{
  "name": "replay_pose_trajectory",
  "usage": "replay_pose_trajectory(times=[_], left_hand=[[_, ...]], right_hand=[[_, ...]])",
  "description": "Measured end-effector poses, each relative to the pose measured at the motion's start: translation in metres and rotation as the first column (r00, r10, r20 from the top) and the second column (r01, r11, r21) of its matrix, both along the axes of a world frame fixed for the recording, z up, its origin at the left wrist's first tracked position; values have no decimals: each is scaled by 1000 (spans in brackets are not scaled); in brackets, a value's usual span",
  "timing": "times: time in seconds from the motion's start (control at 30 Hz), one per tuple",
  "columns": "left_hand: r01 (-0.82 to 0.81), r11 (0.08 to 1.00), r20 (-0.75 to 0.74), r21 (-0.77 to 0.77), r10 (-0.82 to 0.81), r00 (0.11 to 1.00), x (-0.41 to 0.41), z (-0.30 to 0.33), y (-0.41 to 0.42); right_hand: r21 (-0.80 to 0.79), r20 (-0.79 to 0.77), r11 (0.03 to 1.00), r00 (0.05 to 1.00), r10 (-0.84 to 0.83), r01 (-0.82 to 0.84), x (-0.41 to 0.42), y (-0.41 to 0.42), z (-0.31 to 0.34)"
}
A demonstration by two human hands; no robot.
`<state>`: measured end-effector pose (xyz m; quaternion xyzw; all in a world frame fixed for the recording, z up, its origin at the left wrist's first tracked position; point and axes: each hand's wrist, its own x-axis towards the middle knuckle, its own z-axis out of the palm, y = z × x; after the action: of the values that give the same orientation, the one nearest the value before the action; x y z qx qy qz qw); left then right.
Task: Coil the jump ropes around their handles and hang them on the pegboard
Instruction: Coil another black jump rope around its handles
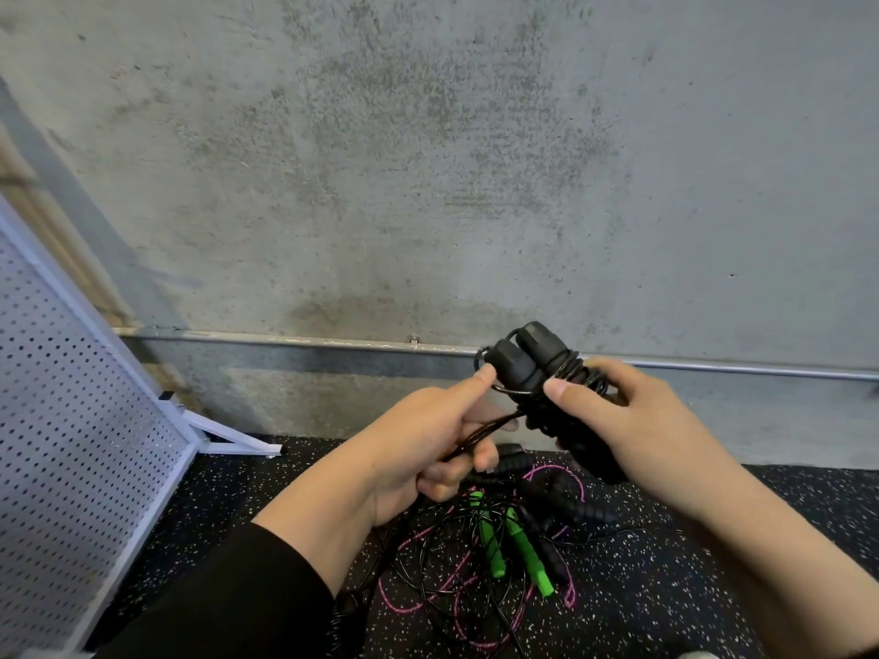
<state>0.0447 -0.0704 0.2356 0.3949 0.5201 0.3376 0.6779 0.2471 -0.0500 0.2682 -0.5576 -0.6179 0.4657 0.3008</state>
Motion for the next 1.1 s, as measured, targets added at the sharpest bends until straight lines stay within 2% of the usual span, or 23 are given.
replay_pose_trajectory(times=[0.07, 0.2, 0.33, 0.43, 0.53, 0.63, 0.73, 0.87, 0.97, 1.1], left_hand=[[-16, 1000, -25, -12, 15, 1000, -2, -2, 0], [-36, 998, 66, -50, 39, 997, 4, -2, -1], [-87, 994, 158, -72, 97, 983, 15, -5, -5], [-144, 987, 145, -72, 153, 978, 19, -10, -9], [-196, 977, 156, -87, 207, 966, 18, -12, -10], [-220, 972, 155, -77, 230, 961, 17, -9, -10], [-254, 965, 144, -57, 260, 955, 15, -6, -8], [-256, 966, 129, -27, 258, 958, 15, -4, -6], [-245, 969, 127, -14, 245, 961, 15, -4, -6], [-237, 971, 83, 12, 236, 968, 12, -1, -3]], right_hand=[[69, 110, 998, 994, -6, -2, 2, 3, -2], [166, 286, 986, 958, -30, -19, 1, 2, -12], [295, 501, 951, 862, -74, -89, -8, -4, -17], [359, 553, 909, 833, -23, -213, -16, -9, -23], [339, 584, 882, 808, 75, -326, -18, -11, -28], [290, 542, 879, 822, 175, -378, -15, -11, -28], [225, 413, 897, 871, 266, -381, -11, -10, -25], [157, 232, 955, 949, 214, -253, -3, -2, -27], [164, 194, 955, 957, 216, -249, -2, 0, -27], [253, 170, 959, 982, 89, -130, -5, 0, -29]])
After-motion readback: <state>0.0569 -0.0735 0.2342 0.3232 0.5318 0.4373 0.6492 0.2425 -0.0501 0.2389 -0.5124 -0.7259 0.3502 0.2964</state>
